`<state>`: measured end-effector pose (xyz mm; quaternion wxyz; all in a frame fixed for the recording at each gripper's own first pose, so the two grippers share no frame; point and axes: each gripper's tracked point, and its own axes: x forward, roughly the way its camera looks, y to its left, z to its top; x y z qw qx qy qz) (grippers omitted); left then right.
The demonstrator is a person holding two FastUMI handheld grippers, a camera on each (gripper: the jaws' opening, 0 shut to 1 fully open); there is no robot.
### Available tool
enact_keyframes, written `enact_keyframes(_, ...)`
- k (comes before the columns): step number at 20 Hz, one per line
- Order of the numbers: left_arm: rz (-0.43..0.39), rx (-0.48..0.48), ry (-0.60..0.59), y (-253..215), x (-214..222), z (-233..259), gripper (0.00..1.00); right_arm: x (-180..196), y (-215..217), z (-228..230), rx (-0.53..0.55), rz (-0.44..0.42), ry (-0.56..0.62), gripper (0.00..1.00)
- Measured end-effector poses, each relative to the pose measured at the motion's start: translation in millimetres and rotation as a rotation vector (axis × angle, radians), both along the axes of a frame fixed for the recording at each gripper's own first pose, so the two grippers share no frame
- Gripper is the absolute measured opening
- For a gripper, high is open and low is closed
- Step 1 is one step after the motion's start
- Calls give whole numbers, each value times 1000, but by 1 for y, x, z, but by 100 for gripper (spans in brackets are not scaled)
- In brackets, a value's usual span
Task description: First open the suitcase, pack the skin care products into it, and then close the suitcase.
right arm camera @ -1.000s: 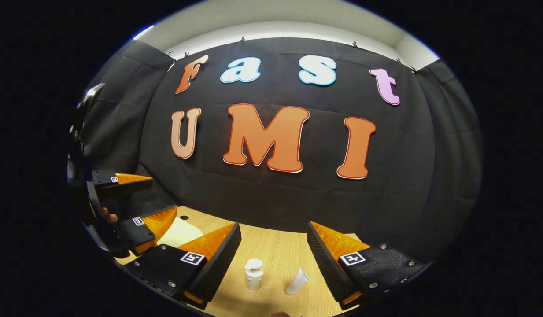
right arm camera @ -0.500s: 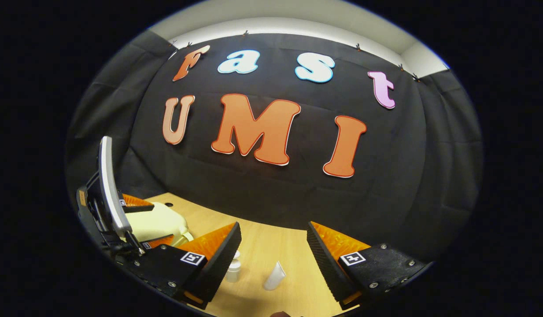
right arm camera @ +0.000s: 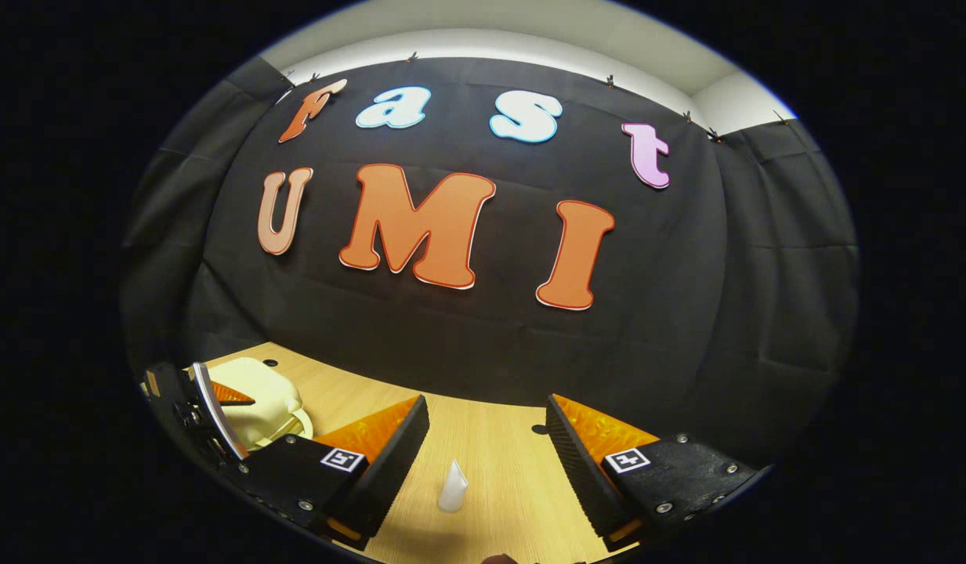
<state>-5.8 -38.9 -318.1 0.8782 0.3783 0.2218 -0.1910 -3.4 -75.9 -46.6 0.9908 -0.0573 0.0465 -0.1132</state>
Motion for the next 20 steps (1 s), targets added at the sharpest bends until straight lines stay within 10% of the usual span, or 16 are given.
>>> enact_keyframes(7,-93,237,35,3,1,-52,90,1,-9,0,7,-24,-12,96)
enact_keyframes(12,-154,372,-28,-4,9,-63,46,-2,-16,-6,12,-44,0,96)
enact_keyframes(14,-121,342,-21,5,8,-59,13,-4,-17,-10,11,-49,7,96)
enact_keyframes(20,16,121,-23,27,27,1,11,2,-6,-17,11,-33,26,96)
